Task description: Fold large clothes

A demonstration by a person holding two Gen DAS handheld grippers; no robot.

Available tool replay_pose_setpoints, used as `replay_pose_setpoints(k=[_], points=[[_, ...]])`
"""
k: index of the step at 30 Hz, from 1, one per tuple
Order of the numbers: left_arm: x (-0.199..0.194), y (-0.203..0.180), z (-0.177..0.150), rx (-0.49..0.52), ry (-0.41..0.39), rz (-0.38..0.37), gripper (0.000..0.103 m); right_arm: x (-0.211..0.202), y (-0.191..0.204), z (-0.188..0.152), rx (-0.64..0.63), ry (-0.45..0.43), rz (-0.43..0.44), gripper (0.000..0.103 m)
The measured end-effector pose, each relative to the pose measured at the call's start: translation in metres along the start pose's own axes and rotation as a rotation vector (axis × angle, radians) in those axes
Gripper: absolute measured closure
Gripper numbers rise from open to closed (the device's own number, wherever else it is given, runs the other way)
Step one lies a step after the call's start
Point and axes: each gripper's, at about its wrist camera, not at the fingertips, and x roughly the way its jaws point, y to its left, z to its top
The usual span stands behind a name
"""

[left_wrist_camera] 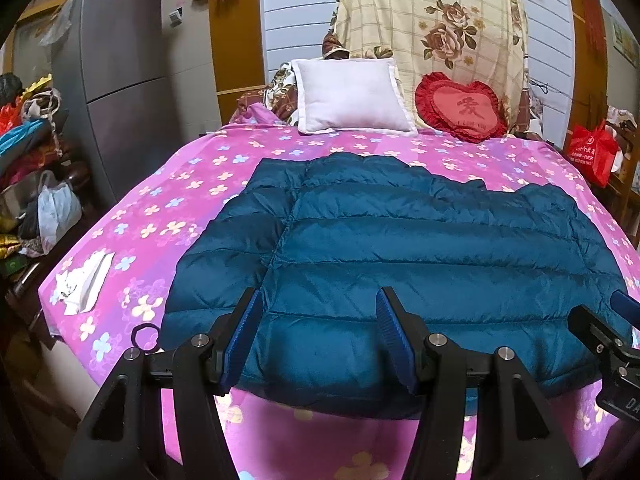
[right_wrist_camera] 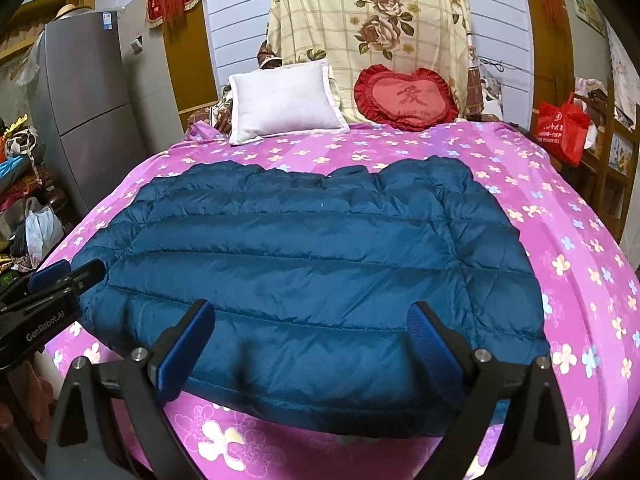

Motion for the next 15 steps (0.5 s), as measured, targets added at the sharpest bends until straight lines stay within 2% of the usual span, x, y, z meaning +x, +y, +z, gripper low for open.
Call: replay_pose_setpoints(k=[15], points=[[0.0006, -0.0101, -0.0026, 0.022, 0.004, -0.027, 0.064, 0.0021, -0.0063, -0.0003, 0.02, 0.004, -0.014, 0.003]])
